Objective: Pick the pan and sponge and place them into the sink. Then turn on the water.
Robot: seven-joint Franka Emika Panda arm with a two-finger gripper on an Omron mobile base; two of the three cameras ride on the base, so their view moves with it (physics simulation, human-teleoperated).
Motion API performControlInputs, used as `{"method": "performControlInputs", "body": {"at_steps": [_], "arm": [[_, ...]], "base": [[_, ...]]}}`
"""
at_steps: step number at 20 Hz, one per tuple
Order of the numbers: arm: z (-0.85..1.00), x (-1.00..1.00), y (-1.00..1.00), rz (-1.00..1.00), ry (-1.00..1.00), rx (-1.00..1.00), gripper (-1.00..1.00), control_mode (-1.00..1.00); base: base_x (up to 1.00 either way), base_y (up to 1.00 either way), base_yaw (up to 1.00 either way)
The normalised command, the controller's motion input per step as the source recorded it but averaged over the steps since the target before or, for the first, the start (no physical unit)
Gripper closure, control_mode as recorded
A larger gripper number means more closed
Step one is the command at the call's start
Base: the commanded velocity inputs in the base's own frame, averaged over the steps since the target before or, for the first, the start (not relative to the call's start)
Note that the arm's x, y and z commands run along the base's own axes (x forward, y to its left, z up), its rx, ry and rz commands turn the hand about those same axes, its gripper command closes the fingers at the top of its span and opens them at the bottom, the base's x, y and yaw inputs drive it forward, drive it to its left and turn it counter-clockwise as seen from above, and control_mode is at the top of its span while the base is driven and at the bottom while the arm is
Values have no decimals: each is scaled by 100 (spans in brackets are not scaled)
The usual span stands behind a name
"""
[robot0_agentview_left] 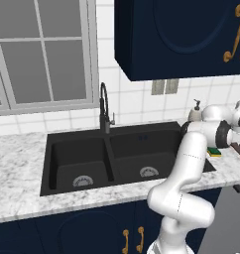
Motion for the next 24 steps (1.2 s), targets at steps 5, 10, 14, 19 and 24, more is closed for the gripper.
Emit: {"method": "performControlInputs", "body": {"at_steps": [5,10,14,19,24], "arm": [[-4,0,0,0,0,0,100,-100],[0,-1,0,0,0,0,100,-100],[0,-19,7,4,-13,5,100,-100],[13,-27,40,8,-17,2,100,-100],[10,-31,84,8,-7,-7,100,-100]], "base": [[0,0,0],[0,0,0],[0,0,0],[0,0,0],[0,0,0]]}}
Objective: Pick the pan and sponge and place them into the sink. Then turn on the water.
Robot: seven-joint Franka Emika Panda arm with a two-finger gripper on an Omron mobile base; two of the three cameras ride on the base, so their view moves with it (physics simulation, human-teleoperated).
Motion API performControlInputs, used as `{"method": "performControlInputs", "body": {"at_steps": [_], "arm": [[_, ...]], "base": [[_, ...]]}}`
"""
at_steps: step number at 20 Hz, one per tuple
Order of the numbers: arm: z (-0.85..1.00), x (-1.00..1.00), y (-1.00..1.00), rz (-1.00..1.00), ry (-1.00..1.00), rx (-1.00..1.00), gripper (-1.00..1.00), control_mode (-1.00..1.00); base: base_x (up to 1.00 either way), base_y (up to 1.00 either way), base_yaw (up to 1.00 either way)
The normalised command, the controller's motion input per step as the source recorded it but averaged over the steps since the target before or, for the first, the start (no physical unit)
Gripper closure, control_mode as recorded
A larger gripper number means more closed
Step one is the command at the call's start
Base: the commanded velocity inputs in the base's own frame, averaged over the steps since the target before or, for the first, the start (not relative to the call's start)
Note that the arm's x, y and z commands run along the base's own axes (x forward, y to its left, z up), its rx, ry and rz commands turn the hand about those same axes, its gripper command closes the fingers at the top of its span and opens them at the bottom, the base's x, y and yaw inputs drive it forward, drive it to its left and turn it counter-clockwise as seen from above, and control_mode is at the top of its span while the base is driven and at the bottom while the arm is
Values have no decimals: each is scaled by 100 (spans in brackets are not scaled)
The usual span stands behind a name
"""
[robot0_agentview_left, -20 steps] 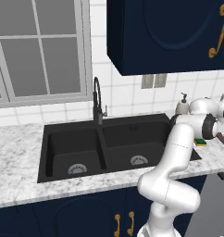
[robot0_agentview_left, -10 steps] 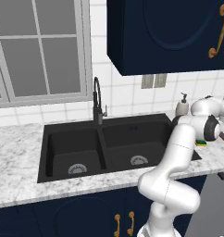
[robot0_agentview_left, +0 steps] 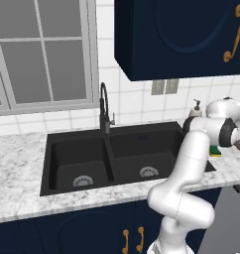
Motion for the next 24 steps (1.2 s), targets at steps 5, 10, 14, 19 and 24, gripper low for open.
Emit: {"method": "performControlInputs", "body": {"at_steps": [5,10,14,19,24], "arm": [[26,-29,74,6,-8,-6,100,-100],[10,-28,81,2,-10,-4,100,-100],[6,-20,71,0,-8,-3,100,-100],[0,-1,84,5,0,-8,100,-100],[-3,0,76,15,1,-13,100,-100]], "base": [[0,0,0],[0,0,0],[0,0,0],[0,0,0],[0,0,0]]}}
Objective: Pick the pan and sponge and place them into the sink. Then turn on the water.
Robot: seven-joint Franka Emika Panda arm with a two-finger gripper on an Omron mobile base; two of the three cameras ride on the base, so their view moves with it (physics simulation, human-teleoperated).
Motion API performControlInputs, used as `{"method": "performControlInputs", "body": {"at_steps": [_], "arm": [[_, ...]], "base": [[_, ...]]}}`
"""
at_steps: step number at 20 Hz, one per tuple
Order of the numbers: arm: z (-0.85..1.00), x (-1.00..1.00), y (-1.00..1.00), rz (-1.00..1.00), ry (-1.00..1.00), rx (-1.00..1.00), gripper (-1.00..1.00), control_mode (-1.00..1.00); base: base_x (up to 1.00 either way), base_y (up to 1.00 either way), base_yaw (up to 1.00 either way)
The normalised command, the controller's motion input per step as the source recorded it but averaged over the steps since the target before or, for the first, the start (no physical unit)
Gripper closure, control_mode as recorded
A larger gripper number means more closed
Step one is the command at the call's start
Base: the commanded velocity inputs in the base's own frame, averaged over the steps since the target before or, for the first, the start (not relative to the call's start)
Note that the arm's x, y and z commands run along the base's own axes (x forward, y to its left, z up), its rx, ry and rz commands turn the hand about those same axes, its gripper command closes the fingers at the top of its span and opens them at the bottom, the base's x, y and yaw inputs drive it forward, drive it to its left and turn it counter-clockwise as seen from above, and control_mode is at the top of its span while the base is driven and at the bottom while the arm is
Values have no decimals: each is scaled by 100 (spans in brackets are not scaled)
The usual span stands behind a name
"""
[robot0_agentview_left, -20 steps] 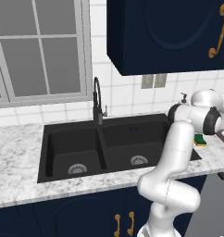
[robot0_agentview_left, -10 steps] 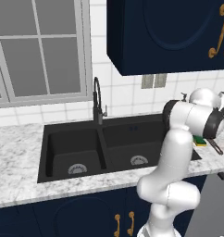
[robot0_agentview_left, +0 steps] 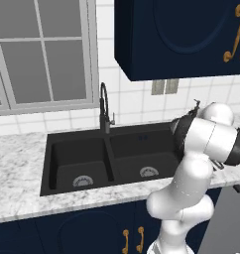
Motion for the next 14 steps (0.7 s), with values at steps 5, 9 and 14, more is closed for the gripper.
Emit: {"method": "performControlInputs", "body": {"at_steps": [5,9,14], "arm": [[-7,0,29,6,1,-16,100,-100],[-3,0,34,9,0,-8,100,-100],[0,1,36,30,3,-1,100,-100]], "base": [[0,0,0],[0,0,0],[0,0,0]]}}
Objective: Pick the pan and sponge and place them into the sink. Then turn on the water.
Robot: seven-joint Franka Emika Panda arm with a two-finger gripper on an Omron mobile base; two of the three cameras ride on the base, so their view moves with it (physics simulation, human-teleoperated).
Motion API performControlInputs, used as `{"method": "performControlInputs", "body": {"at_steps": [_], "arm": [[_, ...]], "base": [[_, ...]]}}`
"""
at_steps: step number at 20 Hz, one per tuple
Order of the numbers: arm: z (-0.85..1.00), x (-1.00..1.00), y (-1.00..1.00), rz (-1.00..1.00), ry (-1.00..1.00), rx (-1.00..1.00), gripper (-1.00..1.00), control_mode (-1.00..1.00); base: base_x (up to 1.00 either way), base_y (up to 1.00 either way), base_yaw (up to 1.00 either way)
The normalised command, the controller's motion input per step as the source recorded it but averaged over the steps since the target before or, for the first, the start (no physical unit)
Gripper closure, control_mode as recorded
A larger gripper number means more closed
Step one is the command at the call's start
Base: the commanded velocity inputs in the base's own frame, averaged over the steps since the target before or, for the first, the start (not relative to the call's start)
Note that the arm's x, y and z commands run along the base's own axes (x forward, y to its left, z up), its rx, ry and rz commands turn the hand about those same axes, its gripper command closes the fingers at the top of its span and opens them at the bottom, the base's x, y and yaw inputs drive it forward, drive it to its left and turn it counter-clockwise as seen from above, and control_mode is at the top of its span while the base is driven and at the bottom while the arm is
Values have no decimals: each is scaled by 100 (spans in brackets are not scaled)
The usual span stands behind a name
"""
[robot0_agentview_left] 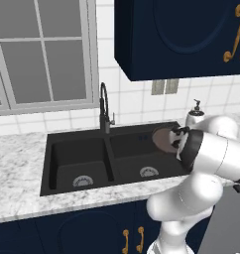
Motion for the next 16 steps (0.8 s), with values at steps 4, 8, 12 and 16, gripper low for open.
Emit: {"method": "performControlInputs", "body": {"at_steps": [4,8,12,16], "arm": [[0,2,12,42,6,-5,100,-100],[0,8,40,28,7,0,100,-100],[-7,23,50,15,13,-6,100,-100],[-17,41,35,7,16,-5,100,-100]], "base": [[0,0,0],[0,0,0],[0,0,0],[0,0,0]]}}
